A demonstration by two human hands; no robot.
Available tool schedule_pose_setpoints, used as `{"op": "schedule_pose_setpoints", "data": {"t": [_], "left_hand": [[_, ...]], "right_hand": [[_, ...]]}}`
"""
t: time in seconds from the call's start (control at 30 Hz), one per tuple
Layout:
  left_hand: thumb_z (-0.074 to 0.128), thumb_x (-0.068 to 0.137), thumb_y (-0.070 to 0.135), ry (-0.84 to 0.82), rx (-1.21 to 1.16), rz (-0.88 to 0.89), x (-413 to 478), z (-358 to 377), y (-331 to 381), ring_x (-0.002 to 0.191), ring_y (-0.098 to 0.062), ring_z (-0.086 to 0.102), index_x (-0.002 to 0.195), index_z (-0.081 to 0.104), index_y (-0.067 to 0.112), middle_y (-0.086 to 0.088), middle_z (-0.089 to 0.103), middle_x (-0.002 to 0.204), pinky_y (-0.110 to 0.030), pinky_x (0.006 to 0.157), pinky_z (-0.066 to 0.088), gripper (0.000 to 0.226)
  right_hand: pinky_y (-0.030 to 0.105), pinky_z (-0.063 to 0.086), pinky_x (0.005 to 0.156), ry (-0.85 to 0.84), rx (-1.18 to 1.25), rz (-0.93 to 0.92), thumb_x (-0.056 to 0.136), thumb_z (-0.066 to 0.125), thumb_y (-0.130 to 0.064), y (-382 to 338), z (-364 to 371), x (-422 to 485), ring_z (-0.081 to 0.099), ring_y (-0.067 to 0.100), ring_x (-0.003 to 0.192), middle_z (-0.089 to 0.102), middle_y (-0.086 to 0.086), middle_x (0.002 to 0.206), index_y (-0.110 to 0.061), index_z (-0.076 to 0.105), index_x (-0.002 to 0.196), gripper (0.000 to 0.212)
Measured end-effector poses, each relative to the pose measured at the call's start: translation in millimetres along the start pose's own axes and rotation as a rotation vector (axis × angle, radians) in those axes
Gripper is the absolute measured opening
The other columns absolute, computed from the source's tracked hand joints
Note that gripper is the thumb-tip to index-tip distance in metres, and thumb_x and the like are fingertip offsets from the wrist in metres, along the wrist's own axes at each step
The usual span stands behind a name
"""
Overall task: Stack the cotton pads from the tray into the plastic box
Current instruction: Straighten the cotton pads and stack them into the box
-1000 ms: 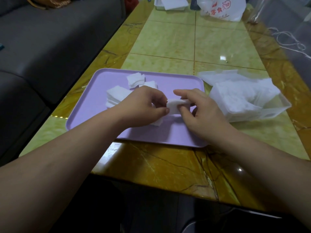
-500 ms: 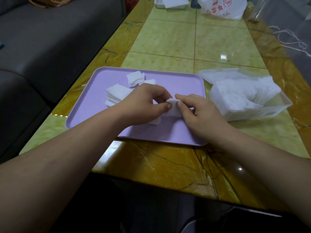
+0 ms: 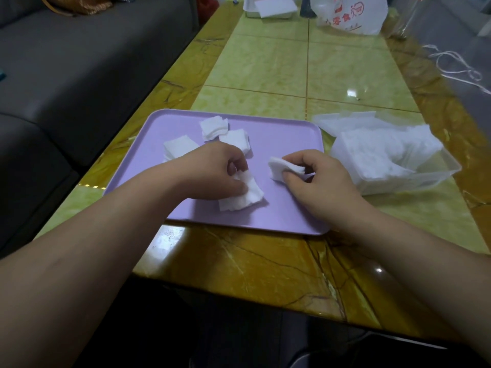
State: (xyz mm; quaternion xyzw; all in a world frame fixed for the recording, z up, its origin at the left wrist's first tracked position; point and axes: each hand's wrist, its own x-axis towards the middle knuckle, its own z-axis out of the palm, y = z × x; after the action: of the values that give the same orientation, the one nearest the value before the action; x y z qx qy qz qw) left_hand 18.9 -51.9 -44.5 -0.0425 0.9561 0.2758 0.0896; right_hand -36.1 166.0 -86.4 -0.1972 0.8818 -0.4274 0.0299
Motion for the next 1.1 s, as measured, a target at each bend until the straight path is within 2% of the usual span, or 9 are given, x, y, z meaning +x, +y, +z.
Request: {"op": "schedule_pose_setpoints", "data": {"t": [0.1, 0.2, 0.33, 0.47, 0.6, 0.77, 0.87, 0.93, 1.1], "left_hand": [[0.077, 0.083, 0.026, 0.018, -0.08, 0.006, 1, 2, 0, 0.072, -0.001, 0.056, 0.094, 0.067, 0.026, 0.011, 0.062, 0.087, -0.008, 0.052, 0.039, 0.015], [0.074, 0.084, 0.023, 0.031, -0.174, -0.02, 2, 3, -1, 0.073, -0.007, 0.056, 0.092, 0.064, 0.026, 0.01, 0.061, 0.086, -0.016, 0.057, 0.042, 0.013], [0.074, 0.086, 0.015, 0.122, -0.273, 0.032, 1, 3, 4, 0.073, -0.01, 0.056, 0.092, 0.066, 0.017, 0.001, 0.064, 0.087, -0.01, 0.056, 0.043, 0.01], [0.08, 0.083, 0.022, 0.201, -0.423, 0.039, -1, -2, 8, 0.077, -0.022, 0.062, 0.088, 0.07, 0.018, -0.01, 0.071, 0.092, -0.028, 0.067, 0.049, 0.012], [0.081, 0.085, 0.015, 0.231, -0.574, 0.047, 0, -3, 6, 0.066, -0.011, 0.06, 0.091, 0.07, 0.014, -0.004, 0.069, 0.083, -0.028, 0.059, 0.051, 0.012], [0.075, 0.09, 0.015, 0.166, -0.458, 0.021, 3, 11, 3, 0.064, -0.015, 0.067, 0.096, 0.077, 0.022, -0.005, 0.068, 0.091, -0.037, 0.06, 0.063, 0.01], [0.075, 0.088, 0.016, 0.21, -0.344, 0.037, 6, 15, 4, 0.062, -0.003, 0.064, 0.091, 0.079, 0.025, 0.01, 0.069, 0.083, -0.024, 0.061, 0.057, 0.01], [0.077, 0.086, 0.019, 0.265, -0.239, 0.083, 8, 15, 6, 0.073, -0.001, 0.066, 0.09, 0.08, 0.028, 0.013, 0.069, 0.09, -0.014, 0.067, 0.049, 0.011], [0.077, 0.086, 0.023, 0.422, -0.091, 0.188, 9, 8, 8, 0.095, -0.006, 0.063, 0.092, 0.083, 0.029, 0.009, 0.066, 0.115, -0.014, 0.078, 0.043, 0.01]], "right_hand": [[0.022, 0.05, 0.075, 0.009, 0.033, 0.029, 0.093, 0.069, -0.023, -1, -3, 1, 0.064, 0.009, 0.088, 0.069, -0.01, 0.099, -0.025, 0.071, 0.1, 0.007], [0.02, 0.048, 0.07, 0.027, 0.073, 0.04, 0.094, 0.067, -0.024, -1, -5, 1, 0.063, 0.008, 0.083, 0.07, -0.01, 0.093, -0.023, 0.068, 0.097, 0.003], [0.023, 0.049, 0.072, 0.029, 0.098, 0.051, 0.094, 0.066, -0.023, -1, -5, 1, 0.064, 0.01, 0.083, 0.07, -0.009, 0.092, -0.022, 0.067, 0.098, 0.004], [0.02, 0.049, 0.07, 0.031, 0.093, 0.043, 0.094, 0.067, -0.023, 1, -4, 2, 0.062, 0.006, 0.076, 0.07, -0.01, 0.091, -0.022, 0.069, 0.098, 0.005], [0.019, 0.048, 0.069, 0.036, 0.099, 0.041, 0.094, 0.068, -0.024, 2, -4, 3, 0.061, 0.007, 0.074, 0.07, -0.009, 0.089, -0.021, 0.069, 0.097, 0.004], [0.011, 0.044, 0.064, 0.036, 0.093, 0.041, 0.094, 0.068, -0.024, 4, -3, 3, 0.062, 0.008, 0.078, 0.071, -0.007, 0.089, -0.021, 0.068, 0.096, 0.004], [0.013, 0.045, 0.065, 0.034, 0.091, 0.045, 0.094, 0.068, -0.025, 4, -3, 3, 0.062, 0.008, 0.078, 0.07, -0.007, 0.089, -0.021, 0.068, 0.096, 0.005], [0.013, 0.045, 0.065, 0.033, 0.083, 0.045, 0.094, 0.067, -0.026, 4, -3, 3, 0.061, 0.008, 0.079, 0.07, -0.007, 0.09, -0.021, 0.069, 0.098, 0.006], [0.011, 0.044, 0.063, 0.033, 0.081, 0.052, 0.095, 0.067, -0.026, 4, -4, 4, 0.062, 0.008, 0.079, 0.07, -0.007, 0.09, -0.021, 0.069, 0.099, 0.007]]}}
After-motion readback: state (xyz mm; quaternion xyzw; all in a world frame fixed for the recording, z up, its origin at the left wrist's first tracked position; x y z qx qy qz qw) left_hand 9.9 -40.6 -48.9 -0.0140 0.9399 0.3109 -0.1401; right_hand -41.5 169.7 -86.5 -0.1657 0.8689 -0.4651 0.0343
